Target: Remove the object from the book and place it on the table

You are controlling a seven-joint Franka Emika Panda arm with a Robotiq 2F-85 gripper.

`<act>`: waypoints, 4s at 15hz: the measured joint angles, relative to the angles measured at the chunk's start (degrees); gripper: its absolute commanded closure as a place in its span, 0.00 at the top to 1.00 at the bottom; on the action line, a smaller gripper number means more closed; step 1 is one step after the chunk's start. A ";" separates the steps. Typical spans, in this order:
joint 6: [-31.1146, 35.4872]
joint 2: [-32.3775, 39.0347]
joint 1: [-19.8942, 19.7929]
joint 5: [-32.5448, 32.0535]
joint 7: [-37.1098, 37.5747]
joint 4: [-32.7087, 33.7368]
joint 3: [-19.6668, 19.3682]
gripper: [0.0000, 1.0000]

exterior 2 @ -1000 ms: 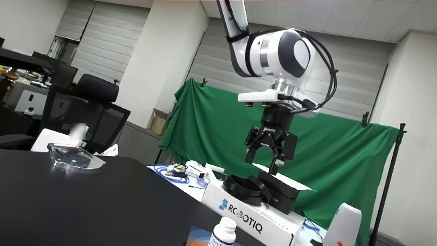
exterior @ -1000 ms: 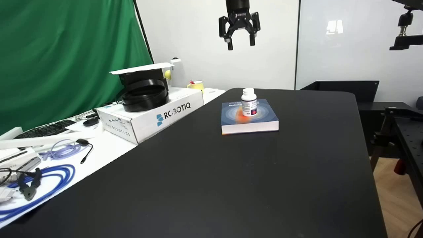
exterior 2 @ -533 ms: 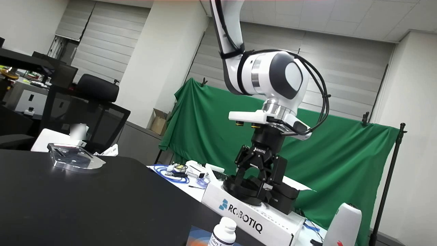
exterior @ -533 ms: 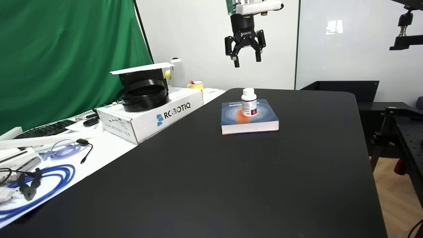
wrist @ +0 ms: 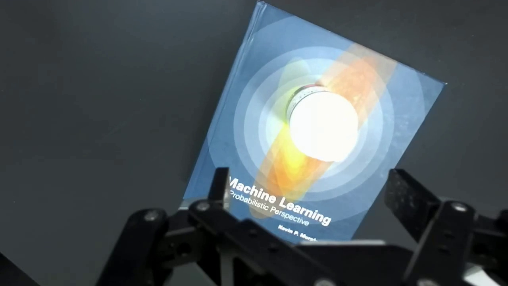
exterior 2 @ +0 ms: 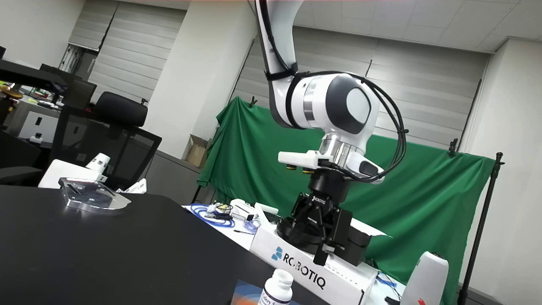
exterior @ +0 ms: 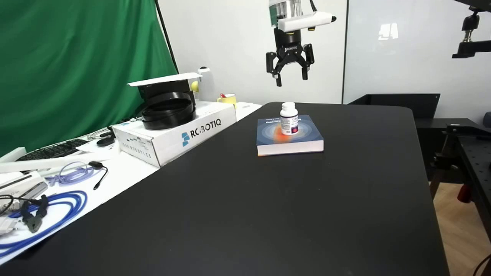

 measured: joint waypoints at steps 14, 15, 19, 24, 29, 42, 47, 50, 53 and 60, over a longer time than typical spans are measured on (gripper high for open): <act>8.69 -0.43 1.27 0.41 2.38 -7.65 -0.07 1.00; 9.70 -0.43 1.27 0.96 2.28 -8.08 -0.06 1.00; 14.10 -0.30 1.27 2.30 2.05 -9.56 -0.02 1.00; 17.62 0.01 1.29 3.14 1.86 -10.91 0.19 0.75; 21.24 0.49 1.35 3.45 1.35 -11.89 0.30 0.45; 20.36 0.59 1.45 3.60 0.91 -10.25 -0.75 0.18; 15.01 -1.39 2.77 3.09 0.91 -5.35 -0.55 0.18; 14.25 -3.43 4.96 2.84 0.87 -5.66 0.61 0.18; 14.32 -5.28 7.48 2.42 0.87 -7.45 2.93 0.18; 16.03 -9.56 11.72 2.56 0.78 -14.13 8.62 0.18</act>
